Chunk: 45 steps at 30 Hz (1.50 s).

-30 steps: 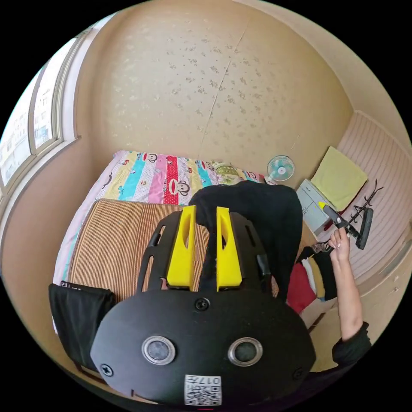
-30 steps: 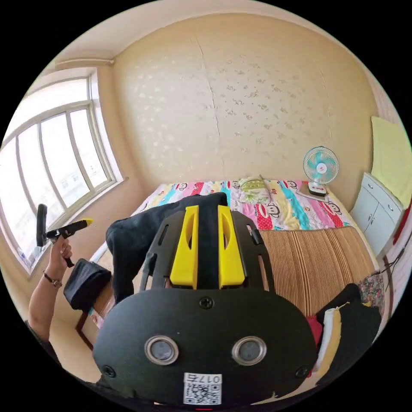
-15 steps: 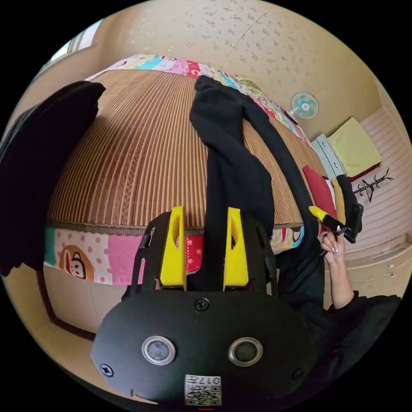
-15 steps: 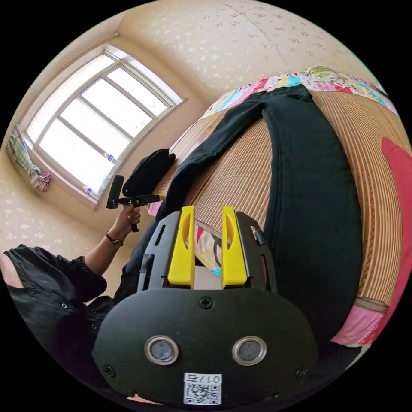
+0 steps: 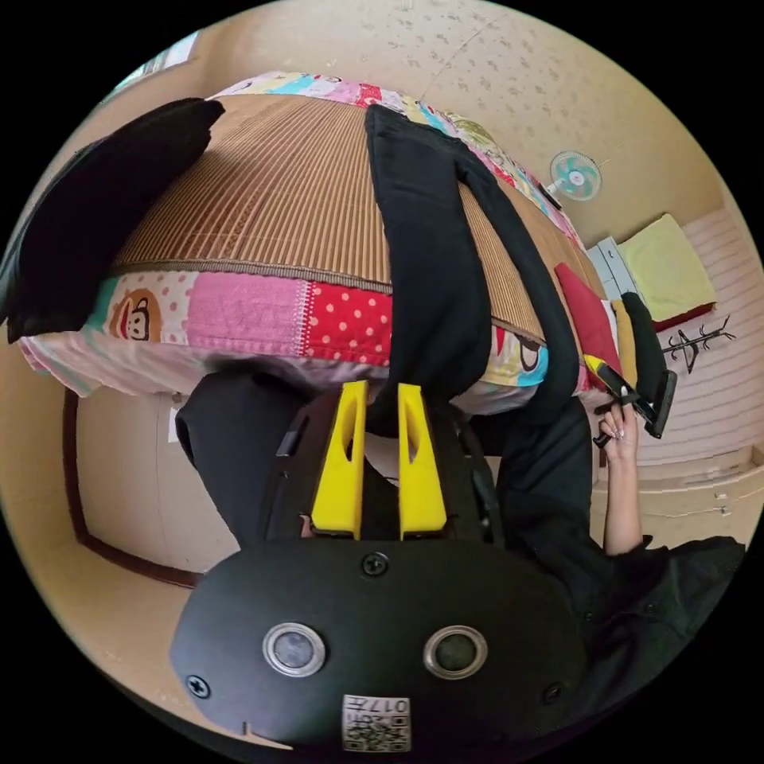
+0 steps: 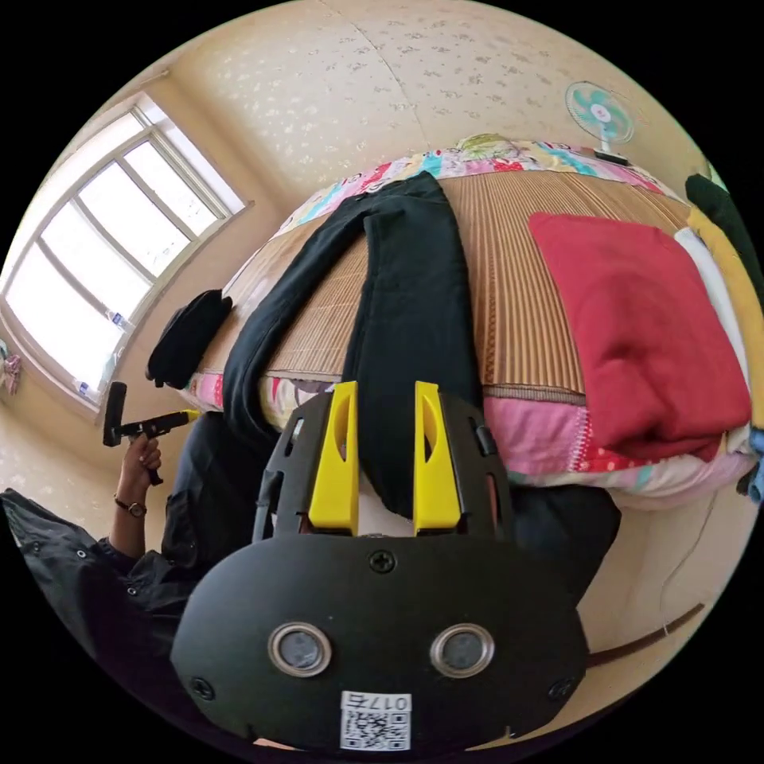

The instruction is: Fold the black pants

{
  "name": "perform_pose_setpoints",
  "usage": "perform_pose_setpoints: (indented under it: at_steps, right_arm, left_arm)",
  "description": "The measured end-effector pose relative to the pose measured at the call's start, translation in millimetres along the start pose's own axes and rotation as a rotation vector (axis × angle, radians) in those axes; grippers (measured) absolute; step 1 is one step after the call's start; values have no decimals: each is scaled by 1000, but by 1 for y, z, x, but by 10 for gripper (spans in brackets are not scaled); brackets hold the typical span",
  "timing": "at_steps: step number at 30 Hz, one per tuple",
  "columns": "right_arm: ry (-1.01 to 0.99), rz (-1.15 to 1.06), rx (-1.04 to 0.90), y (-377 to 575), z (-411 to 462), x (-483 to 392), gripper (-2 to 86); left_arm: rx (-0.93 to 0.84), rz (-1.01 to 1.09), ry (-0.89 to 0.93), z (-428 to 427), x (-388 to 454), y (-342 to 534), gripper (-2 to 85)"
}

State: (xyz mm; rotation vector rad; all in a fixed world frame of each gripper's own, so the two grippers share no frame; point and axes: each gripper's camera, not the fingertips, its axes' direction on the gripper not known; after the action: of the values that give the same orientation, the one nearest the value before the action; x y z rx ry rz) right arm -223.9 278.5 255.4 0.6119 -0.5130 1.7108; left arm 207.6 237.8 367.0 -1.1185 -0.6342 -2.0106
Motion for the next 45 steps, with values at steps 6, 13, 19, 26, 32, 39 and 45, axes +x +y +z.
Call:
perform_pose_setpoints:
  at_steps: [6, 13, 19, 26, 32, 39, 45]
  right_arm:
    - [147, 100, -129, 23, 11, 55, 124]
    - [-269, -25, -49, 20, -29, 59, 38]
    - [-403, -376, 3, -18, -65, -38, 32]
    - [-482, -561, -213, -41, 25, -116, 35]
    - [-550, -575, -327, -52, 62, -116, 61]
    - [-596, -364, -317, -131, 58, -10, 127]
    - [-555, 21, -198, -286, 128, 102, 142]
  left_arm:
    - [-34, 84, 176, 10, 30, -15, 108]
    - [-118, 239, 271, 21, 120, -33, 100]
    - [-93, 264, 606, -15, 131, -73, 132]
    - [-259, 275, 526, 7, 127, -115, 174]
    - [-225, 361, 325, 19, 125, -98, 47]
    - [-163, 212, 519, 24, 71, -77, 41]
    - [-148, 175, 572, 27, 54, -72, 40]
